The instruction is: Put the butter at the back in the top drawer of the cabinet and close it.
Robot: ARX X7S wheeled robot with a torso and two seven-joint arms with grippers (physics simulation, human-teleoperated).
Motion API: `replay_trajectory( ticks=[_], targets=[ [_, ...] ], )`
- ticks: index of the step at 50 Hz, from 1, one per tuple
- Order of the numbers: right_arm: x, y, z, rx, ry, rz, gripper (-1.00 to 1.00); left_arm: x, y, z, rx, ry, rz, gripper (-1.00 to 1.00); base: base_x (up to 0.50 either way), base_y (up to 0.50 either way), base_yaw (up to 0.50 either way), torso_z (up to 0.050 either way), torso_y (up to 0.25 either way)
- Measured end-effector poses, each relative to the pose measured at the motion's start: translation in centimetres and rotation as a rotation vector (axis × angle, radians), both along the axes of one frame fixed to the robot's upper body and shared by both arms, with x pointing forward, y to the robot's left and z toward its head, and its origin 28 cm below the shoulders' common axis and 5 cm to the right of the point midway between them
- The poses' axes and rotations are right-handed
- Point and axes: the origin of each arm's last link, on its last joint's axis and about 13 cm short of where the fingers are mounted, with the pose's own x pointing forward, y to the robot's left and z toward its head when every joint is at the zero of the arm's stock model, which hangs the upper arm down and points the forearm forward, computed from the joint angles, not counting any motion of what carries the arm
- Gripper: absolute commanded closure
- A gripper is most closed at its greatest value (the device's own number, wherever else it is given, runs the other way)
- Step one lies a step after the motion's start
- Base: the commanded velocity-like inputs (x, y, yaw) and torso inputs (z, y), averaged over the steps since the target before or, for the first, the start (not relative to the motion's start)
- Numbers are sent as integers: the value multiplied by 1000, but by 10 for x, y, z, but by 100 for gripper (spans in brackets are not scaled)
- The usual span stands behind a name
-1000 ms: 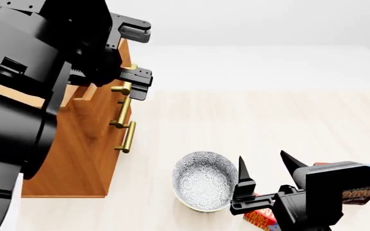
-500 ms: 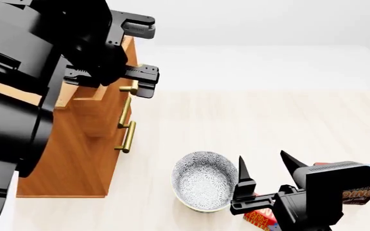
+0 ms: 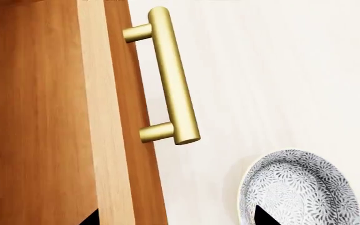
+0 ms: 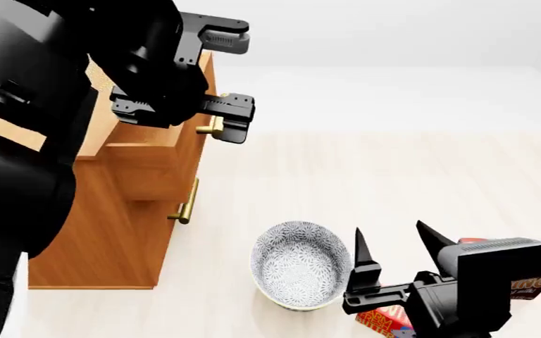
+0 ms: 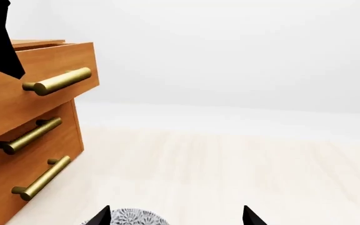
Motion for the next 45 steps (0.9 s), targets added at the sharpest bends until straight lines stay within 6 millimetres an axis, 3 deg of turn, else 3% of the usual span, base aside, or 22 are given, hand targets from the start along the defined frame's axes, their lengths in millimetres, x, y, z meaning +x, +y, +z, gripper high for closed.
replay_trajectory(
  ticks=[45],
  targets=[
    [-6, -14, 1, 33, -5, -48, -100, -11, -39, 0, -69, -4, -143, -100, 0, 0, 0, 0, 0]
  ],
)
